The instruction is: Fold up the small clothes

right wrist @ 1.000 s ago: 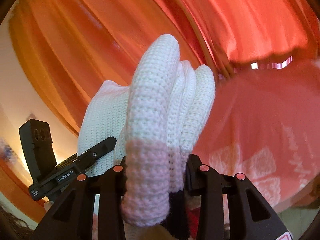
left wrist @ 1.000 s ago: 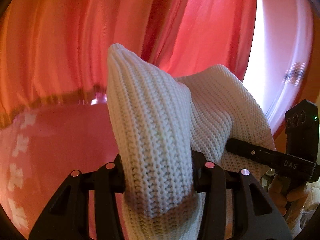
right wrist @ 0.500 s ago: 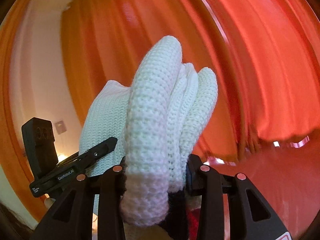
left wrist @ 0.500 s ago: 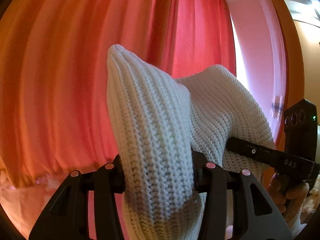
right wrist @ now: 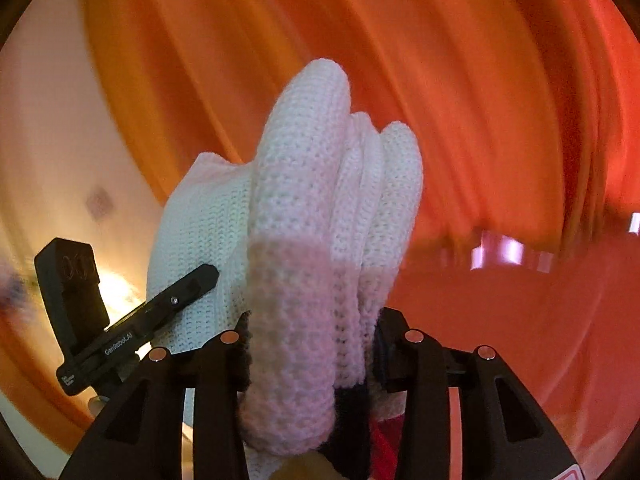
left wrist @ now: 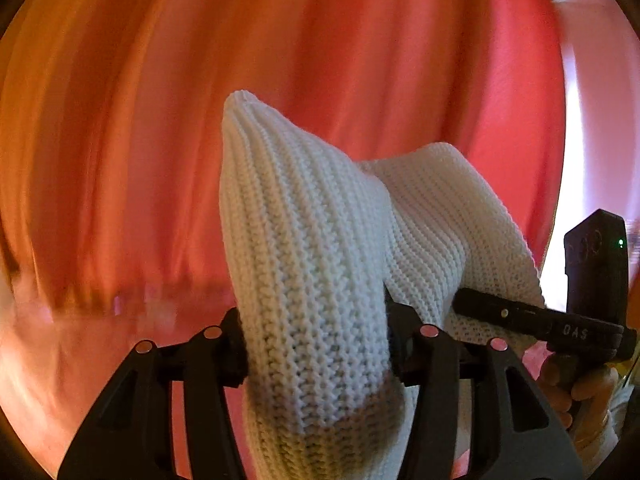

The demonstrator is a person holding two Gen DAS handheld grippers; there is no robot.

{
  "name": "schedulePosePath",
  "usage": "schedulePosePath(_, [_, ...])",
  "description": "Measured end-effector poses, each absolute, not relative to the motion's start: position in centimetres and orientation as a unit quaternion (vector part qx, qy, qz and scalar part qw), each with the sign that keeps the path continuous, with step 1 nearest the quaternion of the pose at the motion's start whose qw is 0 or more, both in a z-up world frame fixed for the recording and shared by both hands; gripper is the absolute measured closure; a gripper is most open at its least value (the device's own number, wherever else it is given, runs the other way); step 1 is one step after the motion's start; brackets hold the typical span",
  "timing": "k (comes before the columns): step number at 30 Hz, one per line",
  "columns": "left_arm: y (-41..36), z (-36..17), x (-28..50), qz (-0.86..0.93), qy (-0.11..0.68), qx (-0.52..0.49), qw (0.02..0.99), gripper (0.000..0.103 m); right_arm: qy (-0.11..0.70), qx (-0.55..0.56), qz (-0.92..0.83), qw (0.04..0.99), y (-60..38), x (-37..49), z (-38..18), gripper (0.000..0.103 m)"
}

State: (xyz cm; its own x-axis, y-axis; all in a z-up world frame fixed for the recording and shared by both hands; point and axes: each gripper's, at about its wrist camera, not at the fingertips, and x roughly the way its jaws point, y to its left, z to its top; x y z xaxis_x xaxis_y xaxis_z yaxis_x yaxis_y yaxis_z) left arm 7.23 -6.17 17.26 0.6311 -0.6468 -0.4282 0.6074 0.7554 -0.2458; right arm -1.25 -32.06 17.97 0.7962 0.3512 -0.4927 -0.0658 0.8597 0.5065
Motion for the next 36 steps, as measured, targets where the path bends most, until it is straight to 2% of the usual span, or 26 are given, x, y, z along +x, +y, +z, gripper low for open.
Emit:
schedulePosePath(4, [-6.9, 3.4, 13.7, -0.286, 0.391, -0.035, 0.874, 0.053, 0.452, 0.255, 0.075, 0.851, -31.4, 4.4, 1.7, 0.061])
schedulePosePath(5, [-6.9, -1.2, 15.4, -0.254, 0.443, -0.03, 0.859, 0.055, 0.481, 0.239, 0.053, 0.842, -31.4, 4.8, -0.7, 0.066])
schedulePosePath(6, [-6.7, -3.5, 16.1, -0.23, 0.472, -0.024, 0.851, 0.059, 0.497, 0.205, 0.018, 0.843, -31.3, 5.2, -2.3, 0.075])
schedulePosePath(7, [-6.2, -5.0, 16.4, -0.204, 0.485, -0.013, 0.85, 0.061, 0.482, 0.183, 0.007, 0.857, -31.6, 4.5, -2.7, 0.075])
schedulePosePath(9, [-5.2, -3.9, 16.0, -0.214, 0.462, -0.011, 0.861, 0.059, 0.462, 0.205, 0.021, 0.863, -31.9, 3.7, -0.8, 0.075])
schedulePosePath(10, [-4.6, -2.7, 15.6, -0.223, 0.447, -0.009, 0.866, 0.055, 0.446, 0.202, 0.033, 0.872, -31.5, 3.3, 0.9, 0.075])
schedulePosePath(13, [-3.7, 0.5, 12.5, -0.225, 0.383, -0.006, 0.896, 0.035, 0.412, 0.152, 0.048, 0.897, -30.0, 2.8, 2.9, 0.075])
schedulePosePath(15, [-3.3, 0.5, 11.8, -0.233, 0.395, -0.01, 0.888, 0.035, 0.422, 0.137, 0.053, 0.895, -29.3, 3.6, 1.6, 0.075])
schedulePosePath(19, [-5.6, -1.8, 12.2, -0.249, 0.417, 0.015, 0.874, 0.035, 0.507, 0.12, 0.036, 0.853, -29.0, 7.0, -3.8, 0.097])
schedulePosePath(22, [-7.3, -4.8, 12.2, -0.223, 0.451, 0.081, 0.861, 0.035, 0.496, 0.152, 0.034, 0.854, -29.6, 6.6, -2.1, 0.1])
schedulePosePath(25, [-6.7, -5.3, 12.0, -0.215, 0.45, 0.075, 0.864, 0.033, 0.473, 0.136, 0.041, 0.869, -29.0, 5.5, 0.1, 0.099])
schedulePosePath(29, [-6.3, -4.9, 12.0, -0.208, 0.456, 0.056, 0.863, 0.033, 0.512, 0.09, 0.007, 0.854, -28.2, 5.8, -3.0, 0.103])
schedulePosePath(33, [-6.1, -2.5, 10.3, -0.191, 0.427, 0.059, 0.882, 0.034, 0.464, 0.072, -0.003, 0.883, -26.9, 4.1, 0.2, 0.101])
schedulePosePath(34, [-5.9, -1.8, 9.7, -0.186, 0.415, 0.059, 0.889, 0.033, 0.452, 0.066, -0.004, 0.889, -26.6, 3.4, 0.9, 0.095])
schedulePosePath(35, [-5.4, -0.9, 8.8, -0.177, 0.405, 0.052, 0.896, 0.025, 0.431, 0.055, -0.008, 0.901, -26.1, 2.1, 2.1, 0.092])
schedulePosePath(36, [-4.9, -0.4, 8.0, -0.168, 0.398, 0.042, 0.901, 0.019, 0.41, 0.042, -0.02, 0.911, -25.7, 0.7, 2.9, 0.084])
